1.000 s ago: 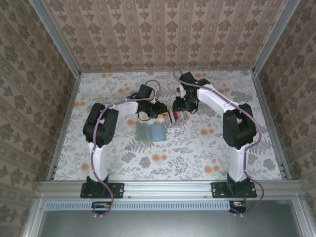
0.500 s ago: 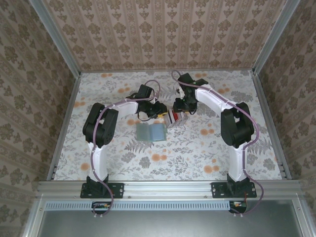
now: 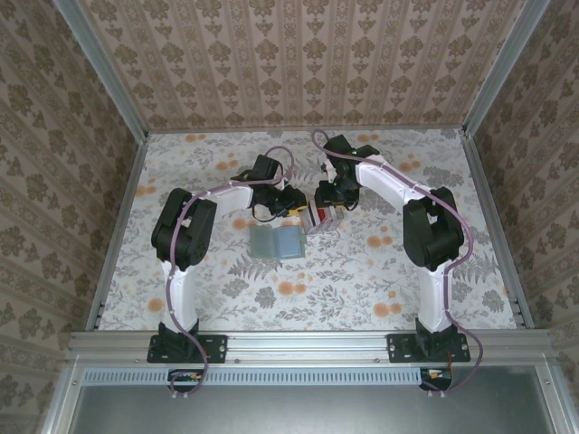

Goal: Put the credit cards into the card holder

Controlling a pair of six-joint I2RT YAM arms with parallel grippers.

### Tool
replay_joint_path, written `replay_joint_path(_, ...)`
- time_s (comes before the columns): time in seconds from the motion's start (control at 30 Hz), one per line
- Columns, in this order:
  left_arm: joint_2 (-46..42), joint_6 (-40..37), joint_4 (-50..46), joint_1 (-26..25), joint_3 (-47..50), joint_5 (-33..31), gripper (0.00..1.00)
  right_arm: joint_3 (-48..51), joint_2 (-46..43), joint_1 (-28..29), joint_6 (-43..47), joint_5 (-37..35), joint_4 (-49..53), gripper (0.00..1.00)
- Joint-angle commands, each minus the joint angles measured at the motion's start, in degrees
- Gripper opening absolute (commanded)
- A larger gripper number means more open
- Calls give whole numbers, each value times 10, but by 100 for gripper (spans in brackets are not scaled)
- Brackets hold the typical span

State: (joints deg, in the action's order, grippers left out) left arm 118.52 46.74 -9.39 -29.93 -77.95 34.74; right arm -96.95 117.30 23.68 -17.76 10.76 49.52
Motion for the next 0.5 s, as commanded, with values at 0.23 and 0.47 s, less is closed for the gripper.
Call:
replay_joint_path(0.23,-19,1,-20,-5,4,2,30,-17,-33,3,-1,3,16,46)
replay_joint_path(0.47,-17,2,-18,-5,4,2,30,-22,-36,3,1,0,20,44)
